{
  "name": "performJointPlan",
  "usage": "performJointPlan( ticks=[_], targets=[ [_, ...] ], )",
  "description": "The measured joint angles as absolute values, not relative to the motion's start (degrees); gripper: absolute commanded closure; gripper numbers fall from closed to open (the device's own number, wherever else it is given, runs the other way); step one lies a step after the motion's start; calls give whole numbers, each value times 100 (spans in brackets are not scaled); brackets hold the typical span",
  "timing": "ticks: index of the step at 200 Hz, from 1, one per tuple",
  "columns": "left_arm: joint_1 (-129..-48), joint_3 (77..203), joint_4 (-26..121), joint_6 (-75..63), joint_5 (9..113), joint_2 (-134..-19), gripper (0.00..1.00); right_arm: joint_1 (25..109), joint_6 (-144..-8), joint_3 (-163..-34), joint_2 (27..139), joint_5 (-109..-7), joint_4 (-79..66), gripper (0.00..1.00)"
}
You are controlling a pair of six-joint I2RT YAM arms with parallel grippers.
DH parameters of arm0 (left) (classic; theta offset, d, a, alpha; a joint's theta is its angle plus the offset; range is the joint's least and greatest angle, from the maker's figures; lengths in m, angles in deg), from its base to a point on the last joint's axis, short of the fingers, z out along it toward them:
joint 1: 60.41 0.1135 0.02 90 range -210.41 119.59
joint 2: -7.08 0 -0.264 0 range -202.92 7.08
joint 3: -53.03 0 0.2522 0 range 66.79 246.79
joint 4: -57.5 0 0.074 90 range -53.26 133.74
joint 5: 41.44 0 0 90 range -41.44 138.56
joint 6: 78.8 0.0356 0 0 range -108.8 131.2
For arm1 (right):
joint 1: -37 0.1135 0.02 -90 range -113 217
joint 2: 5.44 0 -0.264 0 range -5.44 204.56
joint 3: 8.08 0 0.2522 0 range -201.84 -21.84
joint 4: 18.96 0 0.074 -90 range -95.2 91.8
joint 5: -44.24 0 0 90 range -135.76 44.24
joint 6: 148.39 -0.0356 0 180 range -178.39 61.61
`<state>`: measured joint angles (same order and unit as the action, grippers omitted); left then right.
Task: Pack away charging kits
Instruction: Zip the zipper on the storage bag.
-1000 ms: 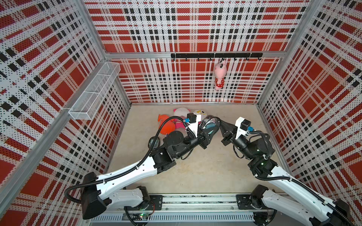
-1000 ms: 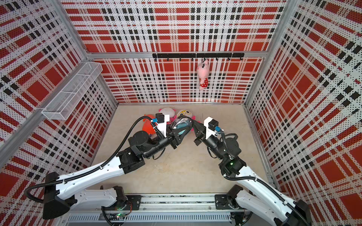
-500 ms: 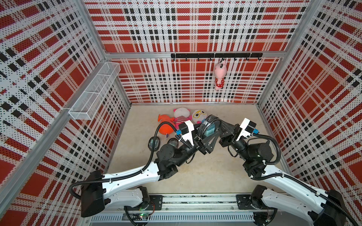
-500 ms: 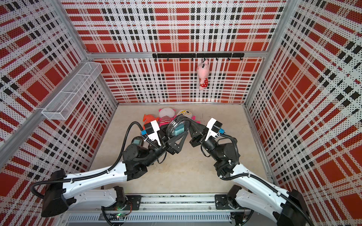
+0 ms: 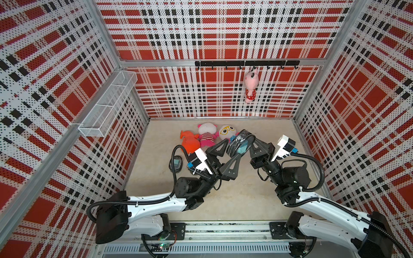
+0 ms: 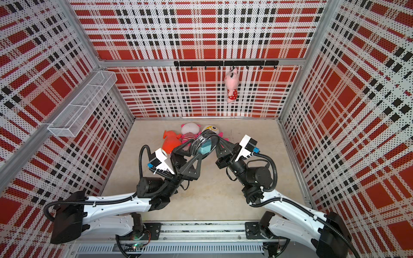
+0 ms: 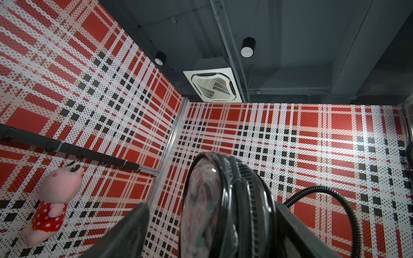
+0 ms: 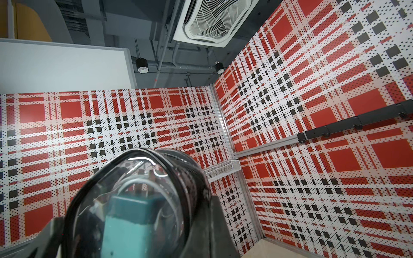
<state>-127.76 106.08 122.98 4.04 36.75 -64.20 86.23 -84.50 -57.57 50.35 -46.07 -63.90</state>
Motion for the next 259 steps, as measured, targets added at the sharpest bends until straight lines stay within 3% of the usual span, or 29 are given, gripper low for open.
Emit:
performJointPlan(
  ticks=[57,74,100,147,259],
  targets=[
    [-12910,10903,12729,638,3554,-6969,16,8778,-8631,-5757,5103,-4485,-6388,100],
    [-12923,10977,12827,666,3493,-7091,33,8785,-8683,-5757,5103,-4485,-6385,100],
    [-12923,11193,12740,668,3371,-7153,70,8787,-8701,-5757,5087,-4481,-6385,100],
    [-12796,11320,12298,360,3283,-7000,99,8787,-8251,-5971,4947,-4374,-5808,100],
    [-11489,11814,8554,-1443,4479,-5972,100,7823,-6533,-6506,5030,-4896,-3881,100]
  ],
)
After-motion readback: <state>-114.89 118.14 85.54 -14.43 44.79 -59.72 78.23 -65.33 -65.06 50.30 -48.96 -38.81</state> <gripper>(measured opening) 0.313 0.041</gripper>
